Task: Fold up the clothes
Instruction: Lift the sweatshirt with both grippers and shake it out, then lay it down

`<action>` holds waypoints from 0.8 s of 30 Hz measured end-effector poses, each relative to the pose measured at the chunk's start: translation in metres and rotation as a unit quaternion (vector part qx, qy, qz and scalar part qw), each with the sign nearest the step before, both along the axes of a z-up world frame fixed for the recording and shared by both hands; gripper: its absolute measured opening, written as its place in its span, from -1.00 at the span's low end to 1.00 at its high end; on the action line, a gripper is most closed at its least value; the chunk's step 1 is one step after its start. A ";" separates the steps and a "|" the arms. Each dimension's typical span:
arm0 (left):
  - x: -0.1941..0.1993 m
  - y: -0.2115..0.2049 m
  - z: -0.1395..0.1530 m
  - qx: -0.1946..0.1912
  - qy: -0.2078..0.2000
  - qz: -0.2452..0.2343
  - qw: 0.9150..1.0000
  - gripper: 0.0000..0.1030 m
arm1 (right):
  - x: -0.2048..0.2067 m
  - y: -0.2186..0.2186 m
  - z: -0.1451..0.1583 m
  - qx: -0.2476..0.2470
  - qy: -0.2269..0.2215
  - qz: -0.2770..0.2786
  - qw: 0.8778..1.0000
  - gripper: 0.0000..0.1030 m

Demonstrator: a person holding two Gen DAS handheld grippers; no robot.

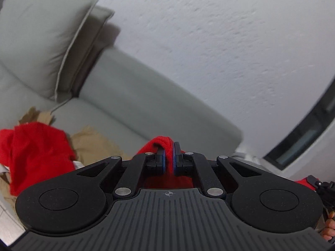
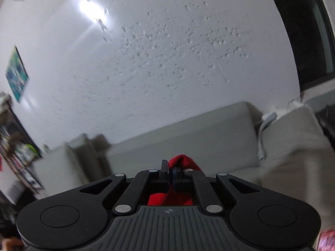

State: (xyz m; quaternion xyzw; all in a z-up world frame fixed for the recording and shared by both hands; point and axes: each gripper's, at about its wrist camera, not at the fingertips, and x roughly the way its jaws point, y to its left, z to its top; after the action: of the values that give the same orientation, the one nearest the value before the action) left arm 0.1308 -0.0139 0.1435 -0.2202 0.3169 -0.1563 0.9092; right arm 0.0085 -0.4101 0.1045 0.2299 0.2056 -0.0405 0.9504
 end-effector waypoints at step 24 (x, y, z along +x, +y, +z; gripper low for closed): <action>0.001 -0.057 -0.277 0.133 0.172 -0.036 0.975 -0.88 | 0.023 0.031 -0.221 -0.043 0.230 -0.028 0.972 -0.90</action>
State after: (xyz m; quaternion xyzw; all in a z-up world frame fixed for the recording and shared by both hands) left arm 0.1314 -0.0708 -0.1337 -0.1090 0.4942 -0.1051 0.8561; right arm 0.0316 -0.3788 -0.1162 0.1794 0.4102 -0.1280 0.8850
